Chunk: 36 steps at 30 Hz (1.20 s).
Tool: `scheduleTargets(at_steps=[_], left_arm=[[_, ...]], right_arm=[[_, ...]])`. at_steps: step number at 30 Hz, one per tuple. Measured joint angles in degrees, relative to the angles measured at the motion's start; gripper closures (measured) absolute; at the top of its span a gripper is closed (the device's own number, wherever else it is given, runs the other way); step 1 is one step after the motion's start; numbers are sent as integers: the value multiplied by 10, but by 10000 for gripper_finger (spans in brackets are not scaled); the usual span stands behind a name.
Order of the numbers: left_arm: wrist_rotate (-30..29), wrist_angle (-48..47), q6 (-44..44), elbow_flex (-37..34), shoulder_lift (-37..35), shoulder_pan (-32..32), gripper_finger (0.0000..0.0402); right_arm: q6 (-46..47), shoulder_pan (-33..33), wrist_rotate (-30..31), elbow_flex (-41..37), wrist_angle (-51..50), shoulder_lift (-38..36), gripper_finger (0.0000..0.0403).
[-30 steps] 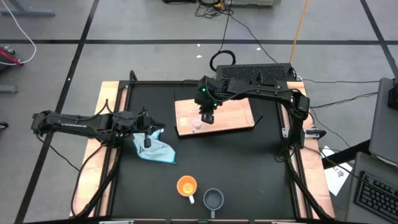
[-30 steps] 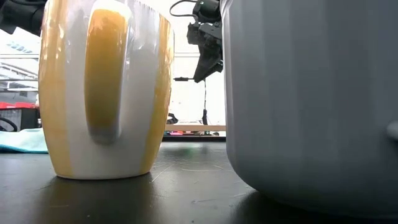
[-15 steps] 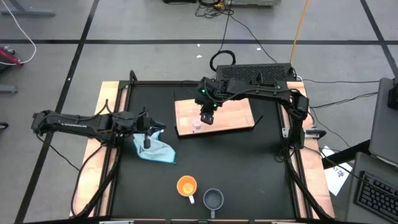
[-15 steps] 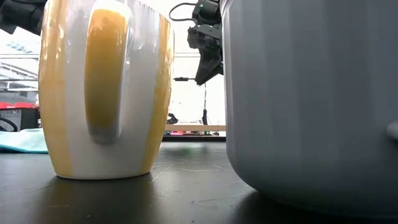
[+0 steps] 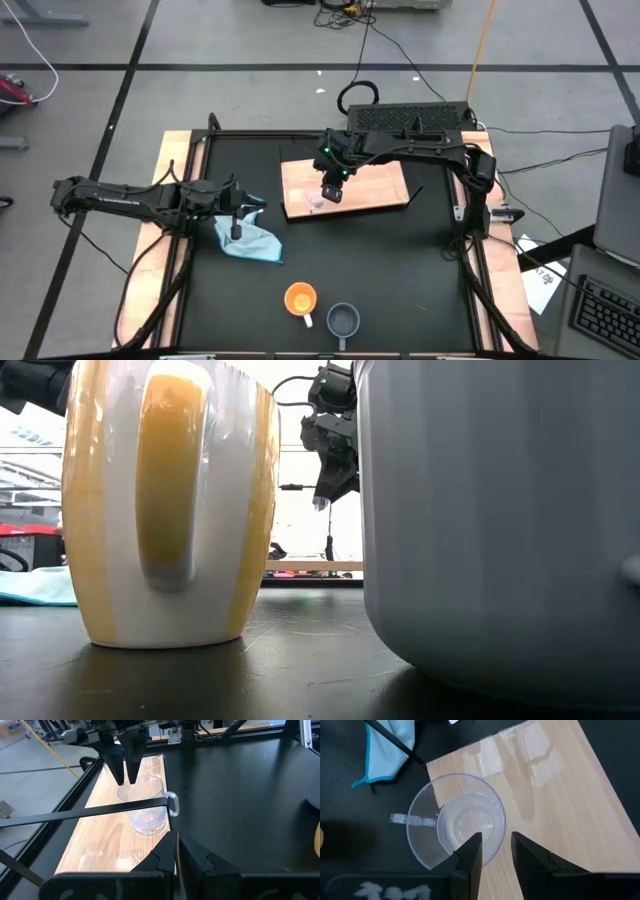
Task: Stack small to large cups/mugs on shelf
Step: Put the transparent mug on the shelf
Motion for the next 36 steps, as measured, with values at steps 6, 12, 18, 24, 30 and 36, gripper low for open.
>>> scheduleTargets(at_steps=[6,12,18,24,30,36], left_arm=[[0,0,0,0,0,0,378],[0,0,0,0,0,0,378],[0,0,0,0,0,0,378],[0,0,-1,0,0,0,378],[0,0,-2,0,0,0,378],[0,0,0,0,0,0,378]], right_arm=[[0,0,0,-20,13,0,307],[-30,2,0,-24,25,0,310],[-82,2,0,-24,37,0,369],[-138,2,0,-24,54,0,398],[-155,2,0,-24,74,0,401],[-155,2,-2,-23,94,6,402]])
